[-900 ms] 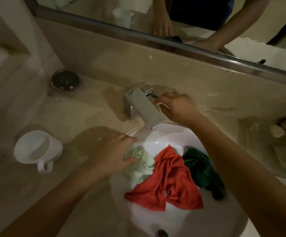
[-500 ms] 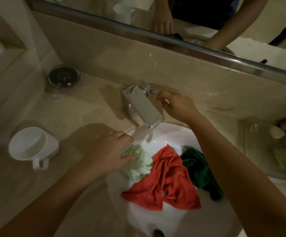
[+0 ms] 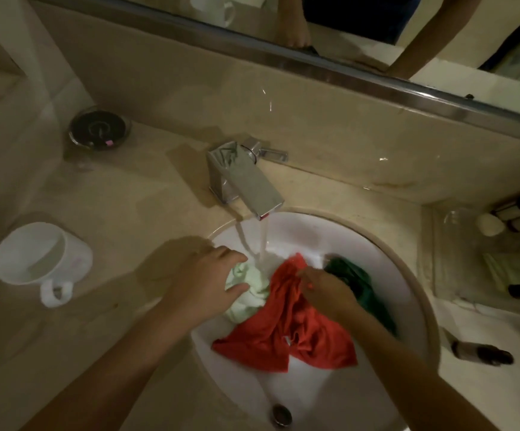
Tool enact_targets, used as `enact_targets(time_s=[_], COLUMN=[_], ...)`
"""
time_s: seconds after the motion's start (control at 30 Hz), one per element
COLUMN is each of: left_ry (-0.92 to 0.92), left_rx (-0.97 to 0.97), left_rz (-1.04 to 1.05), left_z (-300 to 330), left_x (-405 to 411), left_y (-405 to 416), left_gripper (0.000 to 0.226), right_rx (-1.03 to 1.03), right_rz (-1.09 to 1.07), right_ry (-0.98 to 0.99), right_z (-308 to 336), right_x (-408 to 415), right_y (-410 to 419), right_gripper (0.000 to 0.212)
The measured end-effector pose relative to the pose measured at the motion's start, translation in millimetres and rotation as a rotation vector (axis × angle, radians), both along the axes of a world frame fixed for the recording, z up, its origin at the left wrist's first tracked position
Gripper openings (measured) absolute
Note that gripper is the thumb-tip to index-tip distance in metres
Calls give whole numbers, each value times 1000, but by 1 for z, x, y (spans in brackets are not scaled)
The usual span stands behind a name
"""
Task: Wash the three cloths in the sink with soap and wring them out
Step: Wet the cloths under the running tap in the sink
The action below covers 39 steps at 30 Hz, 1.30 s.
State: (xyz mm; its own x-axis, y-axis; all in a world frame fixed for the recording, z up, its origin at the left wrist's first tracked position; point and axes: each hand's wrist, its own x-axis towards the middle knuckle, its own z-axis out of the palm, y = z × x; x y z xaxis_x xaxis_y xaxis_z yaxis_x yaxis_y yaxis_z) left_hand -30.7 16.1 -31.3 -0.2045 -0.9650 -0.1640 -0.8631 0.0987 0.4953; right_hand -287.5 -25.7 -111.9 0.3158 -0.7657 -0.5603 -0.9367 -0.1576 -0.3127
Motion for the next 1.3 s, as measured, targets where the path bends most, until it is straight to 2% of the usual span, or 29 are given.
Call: enact_targets(time_s=[0.17, 0.23, 0.3, 0.37, 0.47, 0.53, 0.63, 0.73, 0.8, 0.93, 1.0, 1.07, 1.13, 1.17, 1.23, 1.3], left_ry=[-325, -409, -392, -347, -294, -258, -161, 34, 251, 916, 1077, 1197, 1242, 1219, 1159, 1090], left_rx=[16, -2, 12, 15, -32, -96, -49, 15, 87, 372, 404, 381, 333, 291, 178, 56], left_rz=[-52, -59, -39, 7, 70, 92, 140, 295, 448, 783, 771, 708, 697, 739, 879, 961], left_z=[-33, -40, -47, -54, -61, -68, -70, -70, -69, -54, -50, -49, -46, -45, -48, -52], left_x=[-13, -15, -12, -6, -3, -5, -14, -24, -33, -55, -65, -74, -83, -85, -87, -87], left_y=[10, 16, 19, 21, 28, 33, 35, 36, 33, 18, 15, 14, 12, 9, 4, -5], left_gripper=[38, 38, 39, 40, 41, 40, 42, 46, 44, 57, 55, 54, 50, 44, 29, 21], right_rx=[-151, -171, -139, -217, -383, -303, -219, -154, -148, -140, 28, 245, 295, 248, 102, 56], right_rz=[16, 65, 95, 83, -11, -137, -362, -520, -642, -782, -988, -1260, -1421, -1428, -1362, -1271], right_ry=[-195, -144, 4, 92, 68, 24, -183, -452, -599, -933, -1192, -1363, -1333, -1225, -979, -963], right_z=[-34, -42, -52, -60, -73, -75, -74, -47, -25, 35, 54, 56, 51, 47, 38, 31], right_x=[46, 73, 95, 109, 115, 110, 97, 93, 90, 83, 81, 81, 85, 89, 95, 99], right_y=[27, 24, 20, 13, -9, -27, -36, -23, -11, 9, 11, 5, 0, -2, -3, -2], right_gripper=[42, 52, 62, 58, 32, 30, 41, 31, 23, 48, 49, 32, 21, 17, 14, 8])
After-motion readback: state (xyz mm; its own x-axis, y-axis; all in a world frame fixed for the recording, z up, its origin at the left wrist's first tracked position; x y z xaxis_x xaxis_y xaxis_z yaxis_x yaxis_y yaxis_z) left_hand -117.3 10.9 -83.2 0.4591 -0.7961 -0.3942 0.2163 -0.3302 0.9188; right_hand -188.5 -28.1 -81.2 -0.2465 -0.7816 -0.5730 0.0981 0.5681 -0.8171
